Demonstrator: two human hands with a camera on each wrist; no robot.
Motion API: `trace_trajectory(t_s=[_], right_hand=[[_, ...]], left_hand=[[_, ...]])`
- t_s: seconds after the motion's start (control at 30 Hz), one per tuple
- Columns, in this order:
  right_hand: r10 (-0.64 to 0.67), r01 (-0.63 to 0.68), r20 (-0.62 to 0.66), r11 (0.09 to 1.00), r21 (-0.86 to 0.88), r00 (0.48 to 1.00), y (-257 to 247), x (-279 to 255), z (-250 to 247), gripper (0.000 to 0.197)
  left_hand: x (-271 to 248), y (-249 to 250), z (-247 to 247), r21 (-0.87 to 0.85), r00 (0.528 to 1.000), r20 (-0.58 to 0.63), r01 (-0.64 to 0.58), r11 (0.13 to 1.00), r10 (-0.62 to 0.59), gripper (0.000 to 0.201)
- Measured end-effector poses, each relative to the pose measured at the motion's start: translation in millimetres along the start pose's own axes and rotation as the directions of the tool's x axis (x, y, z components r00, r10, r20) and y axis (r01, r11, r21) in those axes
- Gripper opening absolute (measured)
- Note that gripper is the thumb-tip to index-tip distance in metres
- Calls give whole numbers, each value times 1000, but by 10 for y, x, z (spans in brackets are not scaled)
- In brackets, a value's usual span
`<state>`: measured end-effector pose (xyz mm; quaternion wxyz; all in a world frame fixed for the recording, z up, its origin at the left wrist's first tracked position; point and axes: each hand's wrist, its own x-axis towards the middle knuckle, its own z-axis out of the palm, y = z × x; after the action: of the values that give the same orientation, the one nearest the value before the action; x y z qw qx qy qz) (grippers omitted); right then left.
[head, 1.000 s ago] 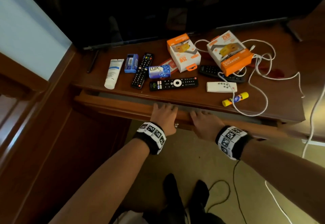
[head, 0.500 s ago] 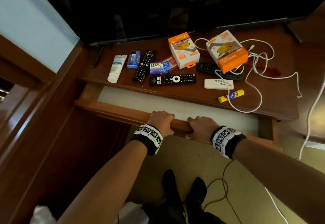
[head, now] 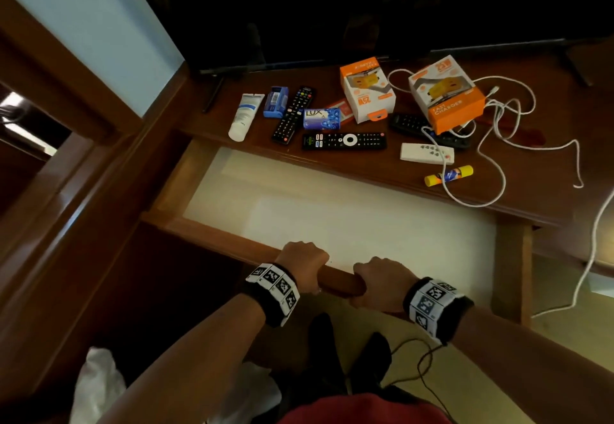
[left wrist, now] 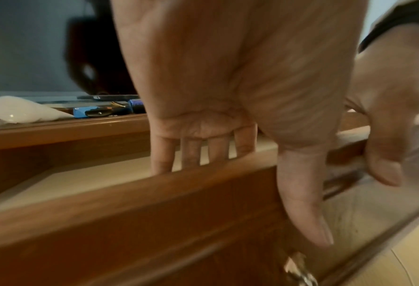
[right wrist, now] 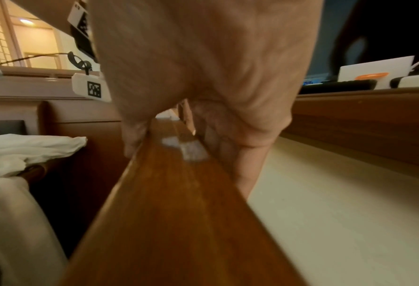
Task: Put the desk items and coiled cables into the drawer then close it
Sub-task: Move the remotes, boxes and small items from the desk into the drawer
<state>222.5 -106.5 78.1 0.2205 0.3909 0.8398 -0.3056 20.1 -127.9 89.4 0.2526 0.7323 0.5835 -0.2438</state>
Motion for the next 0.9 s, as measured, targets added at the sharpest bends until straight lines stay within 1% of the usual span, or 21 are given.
trace_trajectory(t_s=[0.07,0.1,0.17,0.2,0.27,0.3,0.37,0.43,0.47,0.5,0.6,0.67,0.73,0.8,0.9], right_hand=[[26,-28,23,996,89,999,50,-38,-106,63],[37,-35,-9,991,128,999,88,-43,-171,60],[48,-23,-156,987,157,987,192,-22,-362,49],[55,-20,-249,990,140,967,256,3,-487,43],[74,-38,-416,995,93,906,376,59,-798,35],[100,-61,-486,994,96,868,422,92,-970,32],[160,-118,-602,987,110,782,492,177,-1323,23],[188,-193,-663,979,66,725,538,321,-1640,14],[193,-228,-678,973,38,709,557,409,-1771,14],[197,-265,-678,964,3,708,564,490,-1890,16],[228,-399,-631,906,-143,742,613,737,-2120,24],[266,-481,-598,846,-231,756,683,921,-2230,31],[318,-532,-548,795,-291,774,722,1018,-2284,33],[362,-563,-507,760,-326,782,745,1095,-2308,31],[393,-589,-510,747,-310,766,750,1134,-2321,31]], left_hand=[[-20,6,-96,-85,999,51,19,996,-15,45],[-32,9,-168,-131,997,68,31,991,-22,48],[-40,0,-371,-207,998,52,50,977,-40,51],[-29,-13,-494,-242,999,18,51,969,-48,50],[12,-26,-770,-286,991,-108,40,957,-73,40],[55,-29,-908,-294,977,-191,31,955,-91,34],[186,-30,-1174,-289,929,-355,0,957,-107,25],[371,-24,-1412,-246,878,-472,-38,969,-86,24],[485,-26,-1515,-207,859,-509,-50,977,-64,26],[599,-30,-1605,-163,846,-532,-57,985,-39,28],[932,-58,-1799,-55,837,-547,-63,996,23,35],[1140,-92,-1884,8,849,-526,-62,998,57,39],[1261,-99,-1916,61,883,-463,-48,997,71,46],[1347,-122,-1940,126,907,-409,-48,991,96,48],[1439,-147,-1964,176,898,-415,-77,981,145,39]])
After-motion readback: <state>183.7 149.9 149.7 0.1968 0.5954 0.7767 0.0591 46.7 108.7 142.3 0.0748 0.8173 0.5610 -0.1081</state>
